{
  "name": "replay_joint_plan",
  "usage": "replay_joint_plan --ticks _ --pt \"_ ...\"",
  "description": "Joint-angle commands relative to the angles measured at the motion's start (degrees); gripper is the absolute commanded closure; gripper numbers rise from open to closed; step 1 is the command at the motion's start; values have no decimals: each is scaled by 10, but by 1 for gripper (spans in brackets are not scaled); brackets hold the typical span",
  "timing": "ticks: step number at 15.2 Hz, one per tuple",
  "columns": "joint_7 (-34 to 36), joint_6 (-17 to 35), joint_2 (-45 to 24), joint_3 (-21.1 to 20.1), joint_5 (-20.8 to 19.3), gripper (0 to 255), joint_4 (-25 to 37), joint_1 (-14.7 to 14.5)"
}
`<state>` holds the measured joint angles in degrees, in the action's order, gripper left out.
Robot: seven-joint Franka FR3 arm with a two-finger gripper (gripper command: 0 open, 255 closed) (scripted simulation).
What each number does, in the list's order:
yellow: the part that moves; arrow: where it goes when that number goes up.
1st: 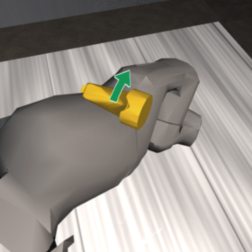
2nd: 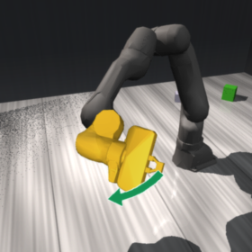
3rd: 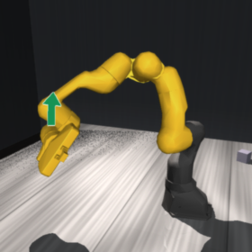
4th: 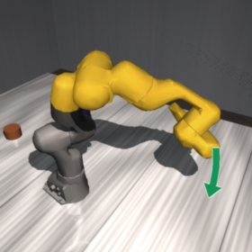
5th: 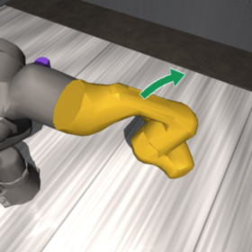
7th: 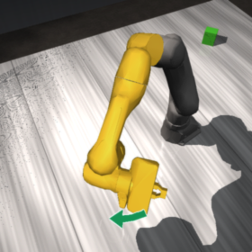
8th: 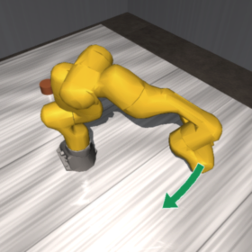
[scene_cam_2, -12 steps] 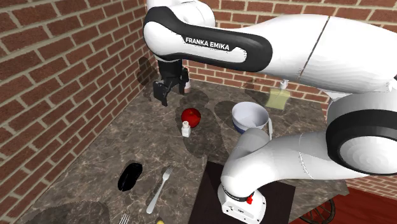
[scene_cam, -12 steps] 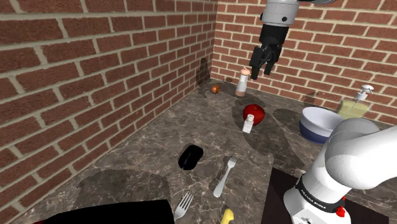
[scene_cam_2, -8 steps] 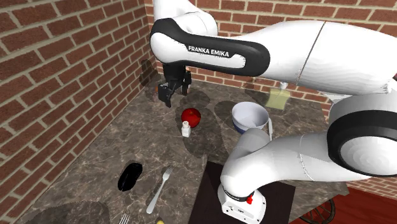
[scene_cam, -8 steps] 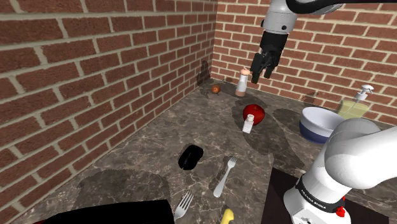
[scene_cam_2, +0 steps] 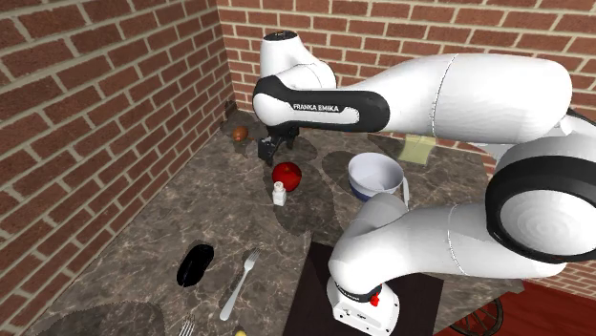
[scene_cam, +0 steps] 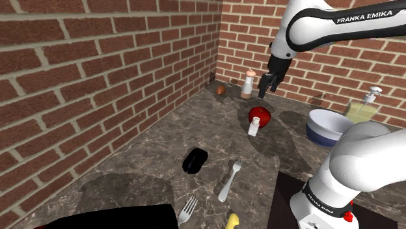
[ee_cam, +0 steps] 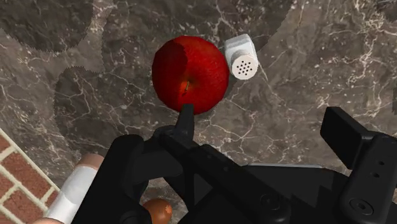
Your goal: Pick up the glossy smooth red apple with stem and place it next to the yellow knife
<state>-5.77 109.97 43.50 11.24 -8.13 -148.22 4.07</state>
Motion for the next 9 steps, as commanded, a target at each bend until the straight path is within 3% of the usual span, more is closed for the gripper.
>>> replay_joint_plan --ticks 1,6,9 --pt "-11 47 -14 16 -15 0 -20 9" --pt "-44 166 -65 64 -52 0 -58 34" --pt "-44 195 -81 70 -54 0 -71 34"
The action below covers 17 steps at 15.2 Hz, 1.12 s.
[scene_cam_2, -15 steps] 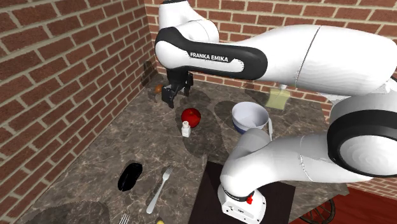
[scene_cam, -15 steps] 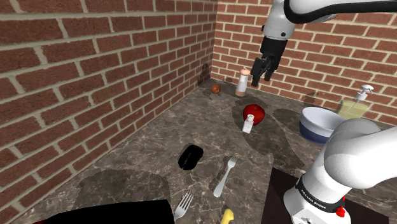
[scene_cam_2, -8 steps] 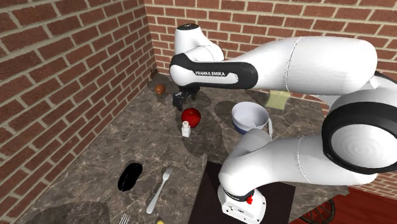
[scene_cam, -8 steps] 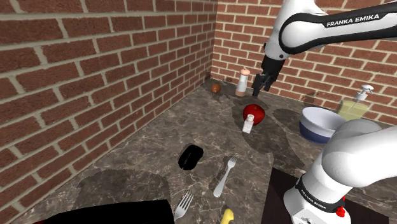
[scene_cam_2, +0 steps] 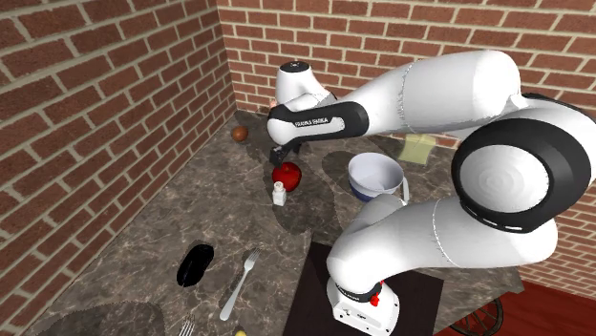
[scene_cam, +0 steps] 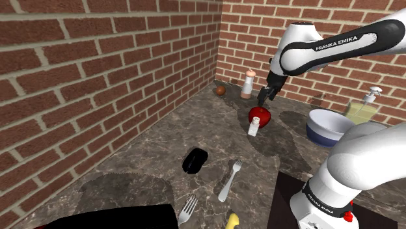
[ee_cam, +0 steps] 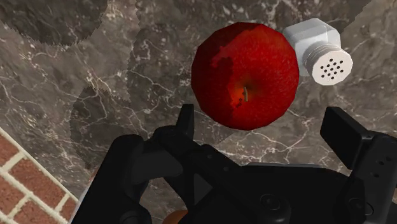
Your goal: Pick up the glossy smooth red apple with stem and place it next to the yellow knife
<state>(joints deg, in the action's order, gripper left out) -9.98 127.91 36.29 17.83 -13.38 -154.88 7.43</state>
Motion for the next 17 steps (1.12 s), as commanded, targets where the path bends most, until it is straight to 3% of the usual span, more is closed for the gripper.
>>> replay_joint_plan --ticks 1,5,13,14,17 --pt "-1 25 -15 6 -3 0 -8 0" --pt "-2 61 -38 12 -5 0 -21 -1" --pt "-2 61 -38 12 -5 0 -21 -1" --pt "-2 61 -38 12 -5 255 -21 -1" --pt "-2 61 -38 12 -5 255 -21 -1"
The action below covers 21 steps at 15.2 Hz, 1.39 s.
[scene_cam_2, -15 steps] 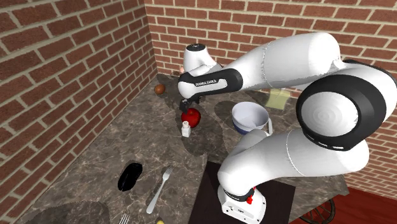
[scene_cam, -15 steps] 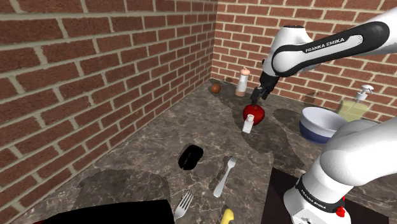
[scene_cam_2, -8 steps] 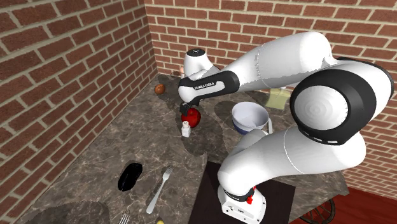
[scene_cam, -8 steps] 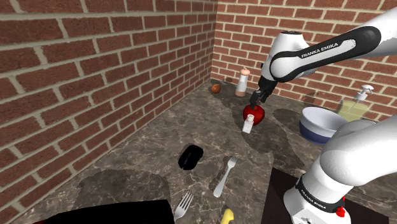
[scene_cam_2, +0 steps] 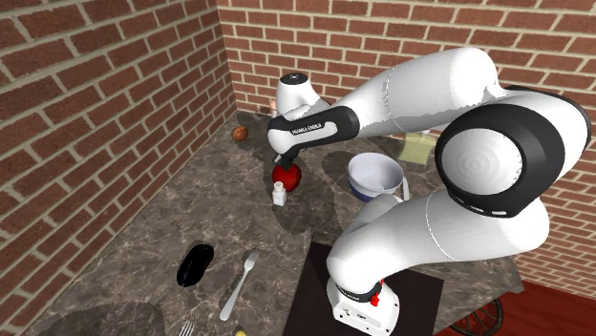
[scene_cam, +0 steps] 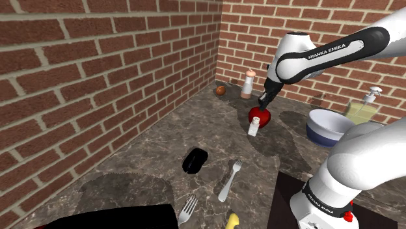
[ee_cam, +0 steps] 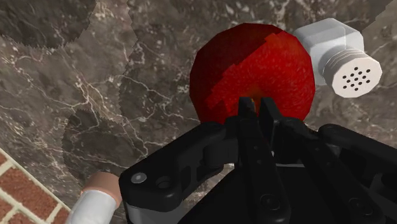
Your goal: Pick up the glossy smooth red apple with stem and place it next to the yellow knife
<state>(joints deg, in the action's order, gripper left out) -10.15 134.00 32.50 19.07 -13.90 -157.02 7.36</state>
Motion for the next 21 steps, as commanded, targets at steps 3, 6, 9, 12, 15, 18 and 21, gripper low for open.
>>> replay_joint_plan --ticks 3,6,9,12,15,18,21 --pt "0 0 0 0 0 255 0 0" --pt "0 0 0 0 0 255 0 0" --pt "0 -29 14 -5 3 255 15 -1" --pt "-1 -57 27 -9 6 255 30 -1" --pt "-2 -84 37 -14 10 255 47 -2" --pt "-2 -110 46 -18 13 255 65 -3" --pt "-3 -136 53 -22 16 255 84 -5"
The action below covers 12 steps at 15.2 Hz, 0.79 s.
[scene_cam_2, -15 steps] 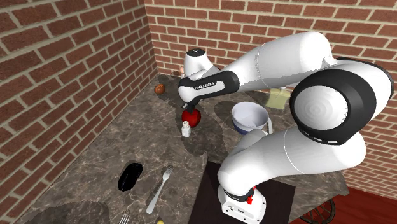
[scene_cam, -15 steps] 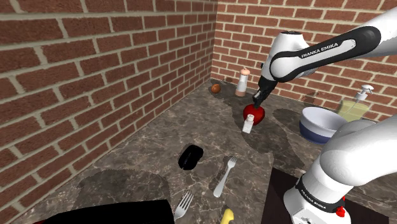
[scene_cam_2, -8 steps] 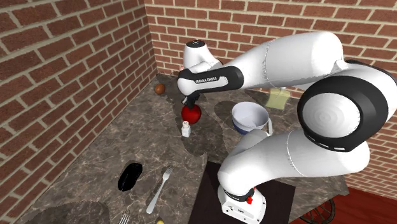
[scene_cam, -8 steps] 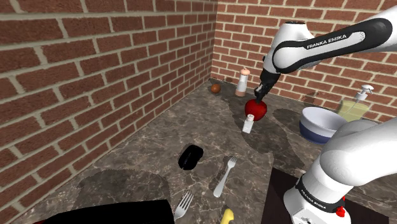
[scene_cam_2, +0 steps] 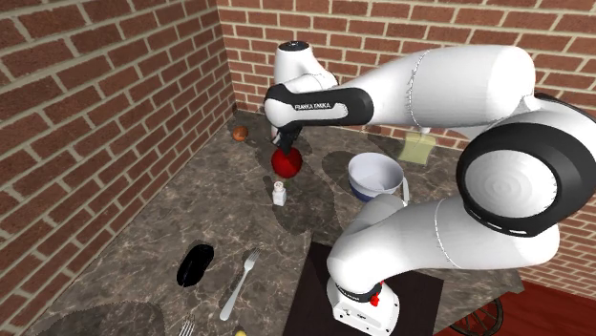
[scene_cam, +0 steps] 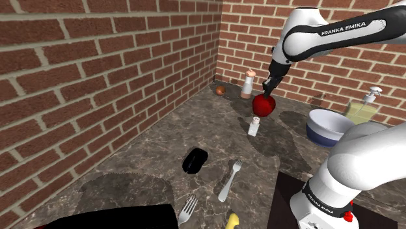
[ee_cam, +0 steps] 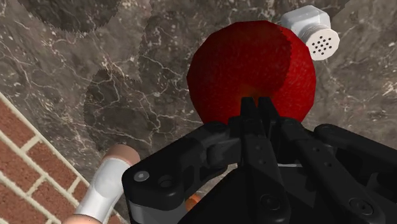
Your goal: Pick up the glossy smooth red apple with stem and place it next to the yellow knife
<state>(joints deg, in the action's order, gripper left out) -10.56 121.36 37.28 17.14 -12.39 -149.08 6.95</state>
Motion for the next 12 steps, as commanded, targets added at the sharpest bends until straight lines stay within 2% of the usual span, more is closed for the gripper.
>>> replay_joint_plan --ticks 1,12 --pt "1 -18 7 -4 2 255 11 -1" --pt "-2 -106 17 -17 14 255 88 -6"
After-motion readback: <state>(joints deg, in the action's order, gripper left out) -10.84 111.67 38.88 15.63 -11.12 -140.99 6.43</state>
